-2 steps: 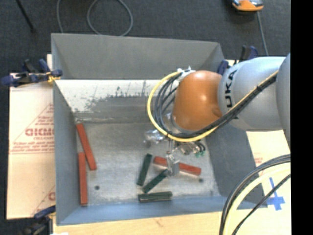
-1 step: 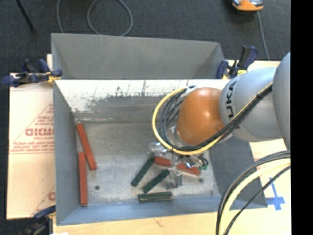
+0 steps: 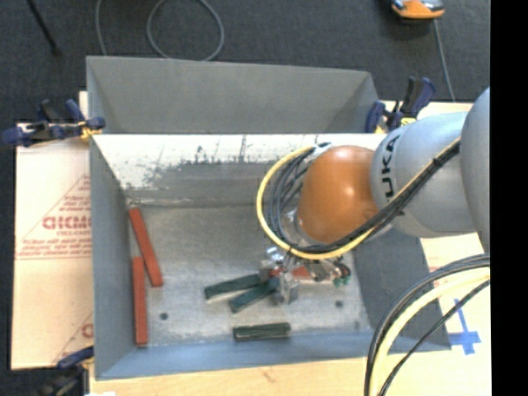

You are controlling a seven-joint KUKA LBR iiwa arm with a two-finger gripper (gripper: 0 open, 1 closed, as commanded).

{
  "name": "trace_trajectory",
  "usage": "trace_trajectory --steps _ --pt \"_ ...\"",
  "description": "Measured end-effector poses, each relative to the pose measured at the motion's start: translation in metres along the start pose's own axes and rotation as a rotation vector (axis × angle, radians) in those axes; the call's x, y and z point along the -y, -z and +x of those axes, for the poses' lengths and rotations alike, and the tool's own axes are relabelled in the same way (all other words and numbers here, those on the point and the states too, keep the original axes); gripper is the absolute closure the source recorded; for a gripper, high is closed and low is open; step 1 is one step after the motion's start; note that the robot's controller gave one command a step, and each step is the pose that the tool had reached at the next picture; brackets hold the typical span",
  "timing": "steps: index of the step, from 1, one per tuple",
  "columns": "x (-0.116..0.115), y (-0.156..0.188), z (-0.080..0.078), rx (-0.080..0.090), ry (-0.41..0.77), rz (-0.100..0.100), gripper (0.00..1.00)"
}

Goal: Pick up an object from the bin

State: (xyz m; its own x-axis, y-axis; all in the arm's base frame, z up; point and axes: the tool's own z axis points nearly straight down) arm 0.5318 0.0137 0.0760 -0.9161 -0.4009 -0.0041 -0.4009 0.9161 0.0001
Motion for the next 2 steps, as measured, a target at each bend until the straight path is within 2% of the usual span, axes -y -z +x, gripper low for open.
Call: trace_trajectory --steps 1,2 --pt "0.004 -0.004 0.021 0.004 -0.022 0.000 1.00" --pt "-0.009 0.092 -0.006 0.008 0.005 0.004 1.00"
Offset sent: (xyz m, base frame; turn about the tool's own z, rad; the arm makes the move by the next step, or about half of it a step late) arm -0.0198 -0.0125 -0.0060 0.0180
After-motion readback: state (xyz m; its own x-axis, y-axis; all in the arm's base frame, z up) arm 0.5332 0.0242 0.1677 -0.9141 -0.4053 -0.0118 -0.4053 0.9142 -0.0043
